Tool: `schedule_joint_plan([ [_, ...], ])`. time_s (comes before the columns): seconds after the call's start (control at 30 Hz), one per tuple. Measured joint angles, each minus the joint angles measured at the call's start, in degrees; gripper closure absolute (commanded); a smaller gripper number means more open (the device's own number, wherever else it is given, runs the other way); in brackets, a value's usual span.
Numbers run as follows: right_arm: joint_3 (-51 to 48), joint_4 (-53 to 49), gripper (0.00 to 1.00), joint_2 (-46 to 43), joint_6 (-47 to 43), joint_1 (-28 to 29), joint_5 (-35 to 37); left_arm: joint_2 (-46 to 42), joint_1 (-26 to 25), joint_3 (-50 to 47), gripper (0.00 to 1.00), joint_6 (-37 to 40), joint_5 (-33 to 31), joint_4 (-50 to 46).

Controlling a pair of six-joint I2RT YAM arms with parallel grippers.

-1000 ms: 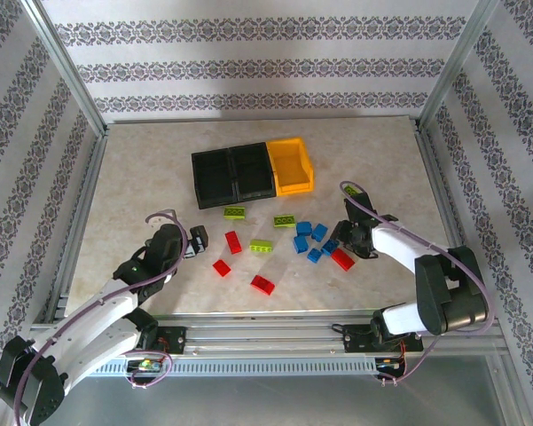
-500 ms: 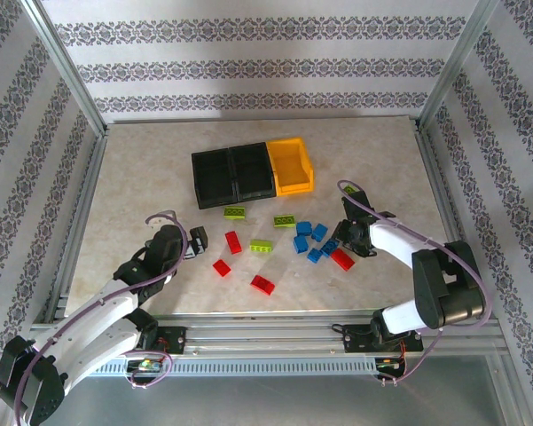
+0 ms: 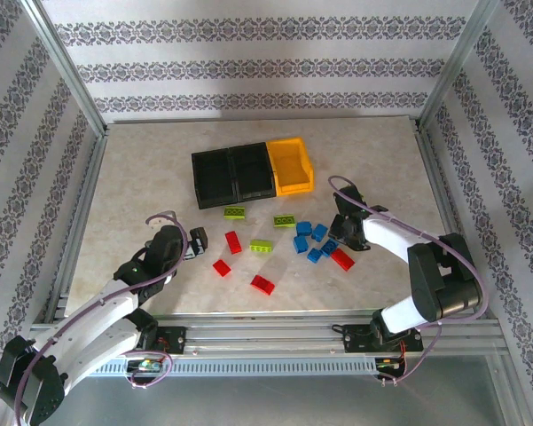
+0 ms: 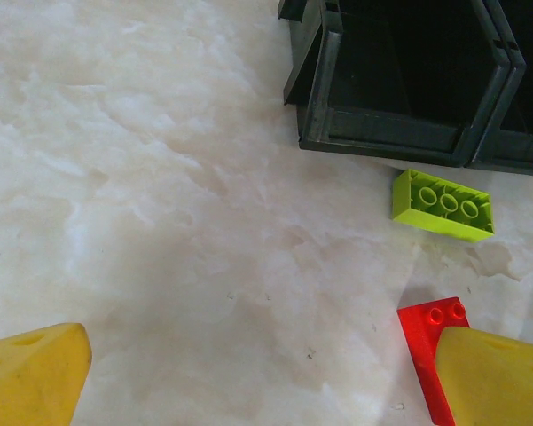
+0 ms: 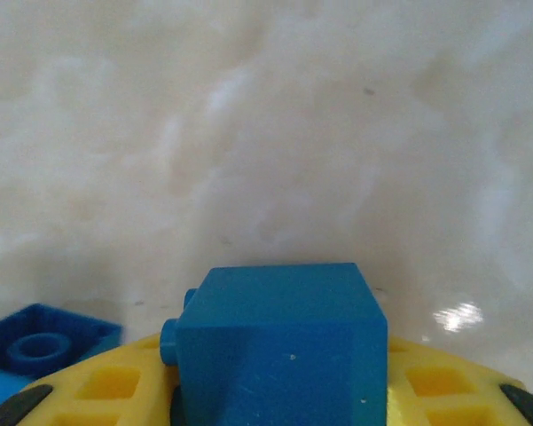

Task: Sort the legos into containers by color
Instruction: Pick up the lego from the middle-right of the table, then place the lego in the container.

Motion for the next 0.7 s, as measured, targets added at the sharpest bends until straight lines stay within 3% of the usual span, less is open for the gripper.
schedule_joint_plan([
  [0.23,10.2,0.3,0.76,2.9,-2.7,4.6,1.4,0.0,0.0,0.0,0.0,0.0,0.0,0.0],
  [0.7,37.2,0.4,0.76,23.8,-12.5,8.5,2.5,0.0,0.0,0.0,0.0,0.0,0.9,0.0],
])
